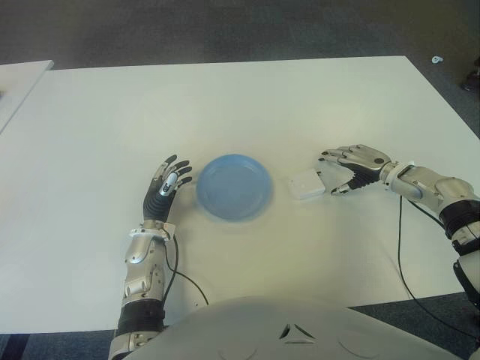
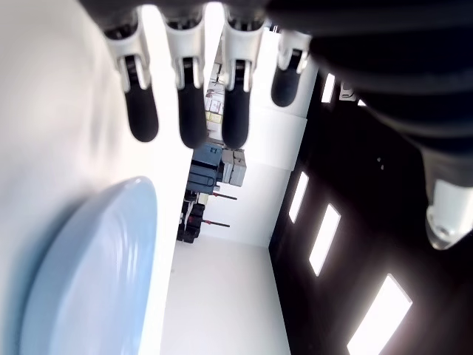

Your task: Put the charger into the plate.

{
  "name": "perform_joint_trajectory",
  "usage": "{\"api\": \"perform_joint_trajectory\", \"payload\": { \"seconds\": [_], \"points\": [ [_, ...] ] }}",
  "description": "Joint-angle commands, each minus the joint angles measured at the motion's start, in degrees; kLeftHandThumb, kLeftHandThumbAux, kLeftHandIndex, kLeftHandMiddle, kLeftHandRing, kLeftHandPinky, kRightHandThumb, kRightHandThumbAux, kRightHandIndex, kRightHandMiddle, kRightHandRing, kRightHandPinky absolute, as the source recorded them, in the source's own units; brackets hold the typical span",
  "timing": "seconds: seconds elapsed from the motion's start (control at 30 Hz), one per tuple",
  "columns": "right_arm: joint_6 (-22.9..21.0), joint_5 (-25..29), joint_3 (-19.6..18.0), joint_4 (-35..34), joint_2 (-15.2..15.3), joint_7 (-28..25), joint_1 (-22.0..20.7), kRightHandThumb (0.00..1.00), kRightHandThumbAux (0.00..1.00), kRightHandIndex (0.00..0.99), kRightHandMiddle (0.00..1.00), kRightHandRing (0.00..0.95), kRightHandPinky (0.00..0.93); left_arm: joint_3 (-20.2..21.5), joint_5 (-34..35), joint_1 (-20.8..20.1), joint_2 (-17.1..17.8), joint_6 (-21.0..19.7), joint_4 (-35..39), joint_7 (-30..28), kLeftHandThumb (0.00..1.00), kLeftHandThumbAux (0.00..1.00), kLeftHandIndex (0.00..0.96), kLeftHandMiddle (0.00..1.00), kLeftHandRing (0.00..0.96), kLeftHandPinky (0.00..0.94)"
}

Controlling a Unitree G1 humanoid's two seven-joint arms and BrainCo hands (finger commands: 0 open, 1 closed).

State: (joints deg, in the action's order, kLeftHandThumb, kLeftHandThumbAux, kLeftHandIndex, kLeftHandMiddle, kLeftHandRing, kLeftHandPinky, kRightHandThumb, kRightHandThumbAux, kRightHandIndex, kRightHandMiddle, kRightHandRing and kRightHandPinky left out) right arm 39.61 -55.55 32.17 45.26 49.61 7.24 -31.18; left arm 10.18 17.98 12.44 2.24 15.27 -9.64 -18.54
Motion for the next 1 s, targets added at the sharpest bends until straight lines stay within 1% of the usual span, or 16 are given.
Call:
{"api": "perform_joint_trajectory", "payload": {
  "seconds": [0.03,0.3,0.63,0.83,0.97,1.0],
  "points": [
    [-0.4,-1.0,1.9,1.6,-1.7,-1.7,-0.2,0.577,0.36,0.007,0.102,0.159,0.258,-0.2,-0.4,0.6,-0.2,-0.3,-0.4,0.3,0.0,0.479,0.142,0.252,0.261,0.272],
    [-0.4,-0.6,2.2,2.1,-2.6,-2.3,-1.7,0.588,0.34,0.006,0.098,0.15,0.249,-0.1,-0.2,0.4,-0.2,-0.3,-0.9,0.2,0.0,0.48,0.144,0.249,0.258,0.271],
    [-0.3,0.1,2.0,1.3,-3.2,-2.9,-2.4,0.582,0.336,0.003,0.104,0.15,0.251,0.0,-0.2,0.0,-0.1,-0.5,-1.3,0.2,0.0,0.475,0.141,0.251,0.259,0.269],
    [-1.3,1.0,1.6,-2.6,-4.7,-4.7,-2.3,0.594,0.335,0.006,0.119,0.158,0.255,-0.1,-0.3,0.0,-0.2,-0.6,-1.3,0.4,0.0,0.475,0.139,0.248,0.256,0.27],
    [-1.4,1.3,1.5,-3.6,-5.0,-5.4,-2.2,0.609,0.343,0.01,0.124,0.166,0.271,-0.2,-0.4,0.0,-0.3,-0.6,-1.1,0.6,0.0,0.473,0.137,0.246,0.255,0.267],
    [-1.6,1.3,1.5,-3.8,-5.5,-5.4,-2.3,0.61,0.346,0.01,0.124,0.168,0.273,-0.1,-0.4,0.1,-0.3,-0.5,-1.1,0.6,0.0,0.473,0.137,0.246,0.254,0.266]
  ]
}}
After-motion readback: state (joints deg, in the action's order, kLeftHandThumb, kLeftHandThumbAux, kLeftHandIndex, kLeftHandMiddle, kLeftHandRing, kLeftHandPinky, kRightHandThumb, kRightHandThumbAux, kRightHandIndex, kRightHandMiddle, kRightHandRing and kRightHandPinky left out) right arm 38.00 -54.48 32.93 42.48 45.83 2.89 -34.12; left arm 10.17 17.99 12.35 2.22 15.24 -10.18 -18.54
